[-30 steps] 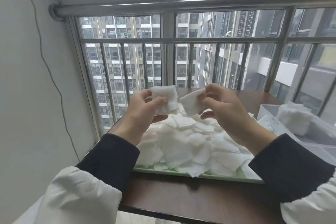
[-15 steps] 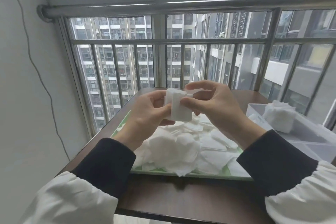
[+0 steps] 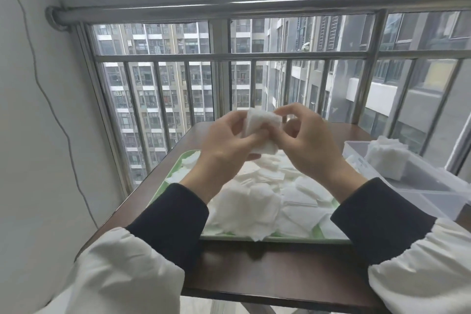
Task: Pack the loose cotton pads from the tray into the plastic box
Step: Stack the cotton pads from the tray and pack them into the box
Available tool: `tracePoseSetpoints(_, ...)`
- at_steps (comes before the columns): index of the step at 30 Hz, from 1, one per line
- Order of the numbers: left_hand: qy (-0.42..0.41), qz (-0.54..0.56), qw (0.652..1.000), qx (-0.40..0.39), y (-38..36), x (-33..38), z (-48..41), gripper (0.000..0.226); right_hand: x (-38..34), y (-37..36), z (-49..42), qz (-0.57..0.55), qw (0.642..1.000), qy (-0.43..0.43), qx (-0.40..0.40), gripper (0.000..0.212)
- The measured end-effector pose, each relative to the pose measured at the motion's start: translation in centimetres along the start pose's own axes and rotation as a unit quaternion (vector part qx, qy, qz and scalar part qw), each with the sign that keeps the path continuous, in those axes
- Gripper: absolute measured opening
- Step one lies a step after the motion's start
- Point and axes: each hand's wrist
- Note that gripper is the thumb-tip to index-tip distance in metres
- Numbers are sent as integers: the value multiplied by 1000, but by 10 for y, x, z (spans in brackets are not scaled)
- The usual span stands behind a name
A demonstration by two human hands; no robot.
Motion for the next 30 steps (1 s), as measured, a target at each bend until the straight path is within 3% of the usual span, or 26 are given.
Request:
tracePoseSetpoints(3, 39, 45, 998, 29, -10, 5, -17, 23, 7, 16, -3, -1, 997, -30, 67, 10)
tracePoseSetpoints(5, 77, 76, 993, 46, -15, 3, -30, 19, 15, 30, -4, 33, 997, -42, 60, 19)
tracePoseSetpoints(10, 136, 108, 984, 34, -29, -16, -43, 15, 40, 50, 8, 195, 959, -18, -205, 3)
tracePoseSetpoints(12, 145, 121, 982, 27, -29, -25, -41, 11, 44, 47, 15, 212, 942, -13, -260, 12)
tracePoseSetpoints(17, 142, 105, 984, 14, -24, -33, -37, 10, 47, 40, 18, 271, 918, -51, -284, 40)
tracePoseSetpoints(26, 121, 80, 989, 32, -30, -34, -30, 9, 38, 37, 26, 283, 909, -29, -304, 9)
tracePoseSetpoints(30, 109, 84, 989, 54, -28, -31, -31, 9, 36, 43, 22, 300, 914, -7, -274, 20)
Point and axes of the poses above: each hand's wrist, its own z-axis away from the middle knuckle, its own y-axis out of the back of the hand, x = y × z, and after that the axes turned 9 degrees about z, right-handed
